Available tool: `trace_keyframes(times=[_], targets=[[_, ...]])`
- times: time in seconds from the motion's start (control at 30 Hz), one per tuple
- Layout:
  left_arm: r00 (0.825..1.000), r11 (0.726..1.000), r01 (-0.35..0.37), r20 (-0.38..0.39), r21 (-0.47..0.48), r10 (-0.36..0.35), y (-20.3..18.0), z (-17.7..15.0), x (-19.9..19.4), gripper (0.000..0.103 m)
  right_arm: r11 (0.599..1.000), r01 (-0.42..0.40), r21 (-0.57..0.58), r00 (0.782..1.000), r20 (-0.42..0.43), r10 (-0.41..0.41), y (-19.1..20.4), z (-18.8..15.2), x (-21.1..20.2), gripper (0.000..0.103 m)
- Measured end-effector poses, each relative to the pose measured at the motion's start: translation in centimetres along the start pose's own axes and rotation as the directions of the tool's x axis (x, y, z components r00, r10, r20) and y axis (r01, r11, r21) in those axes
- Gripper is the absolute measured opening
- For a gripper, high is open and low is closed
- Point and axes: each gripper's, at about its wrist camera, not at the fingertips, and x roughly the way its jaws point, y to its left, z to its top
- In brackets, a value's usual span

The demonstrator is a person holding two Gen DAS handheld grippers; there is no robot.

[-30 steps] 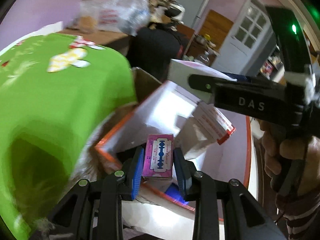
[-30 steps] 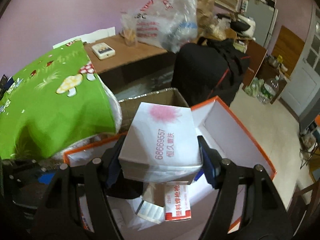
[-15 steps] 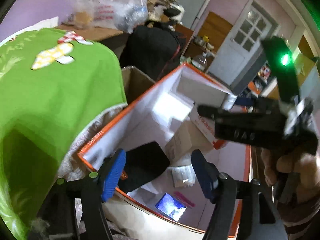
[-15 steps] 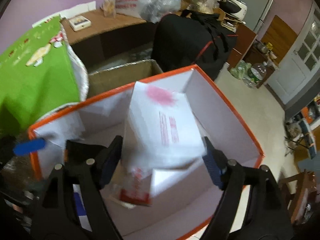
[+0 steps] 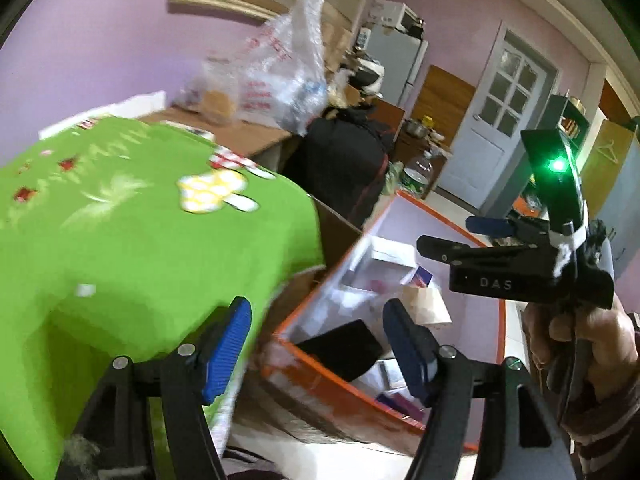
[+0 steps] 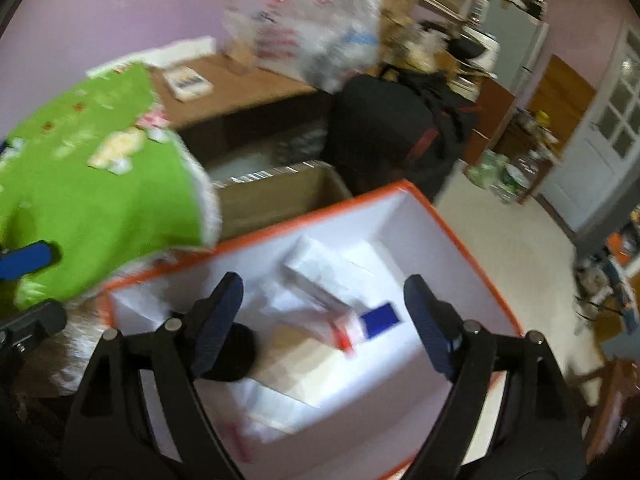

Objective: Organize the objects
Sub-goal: 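Grasp the white pink-printed box with the left tool while right tool returns to table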

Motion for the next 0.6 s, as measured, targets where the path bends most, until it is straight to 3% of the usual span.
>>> trace_keyframes(times=[0.13, 0.3, 0.43, 0.53, 0.6], targets=[[0.997, 0.997, -0.065, 0.034, -0.041, 0.067, 3.4, 0.0, -3.5, 0.069, 0.986, -0.169, 0.005, 0.985, 0.039, 0.169, 2.8, 1.5, -1.2, 0.085], [0.983, 0.979, -0.163, 0.061, -0.119, 0.171, 9.1, 0.0, -9.4, 0.069, 0.959, -0.279, -0.042, 0.958, 0.061, 0.281, 7.7, 3.0, -2.1, 0.085], [0.962, 0.947, -0.252, 0.058, -0.199, 0.268, 15.2, 0.0, -14.4, 0.069, 0.933, -0.345, -0.103, 0.933, 0.069, 0.353, 12.0, 4.4, -2.8, 0.085], [0.923, 0.894, -0.359, 0.043, -0.267, 0.383, 20.5, -0.2, -18.2, 0.069, 0.904, -0.397, -0.157, 0.908, 0.077, 0.412, 15.3, 5.6, -3.2, 0.085], [0.881, 0.833, -0.439, 0.021, -0.336, 0.473, 24.5, -0.3, -20.8, 0.071, 0.884, -0.425, -0.197, 0.891, 0.082, 0.447, 18.0, 6.5, -3.7, 0.085]])
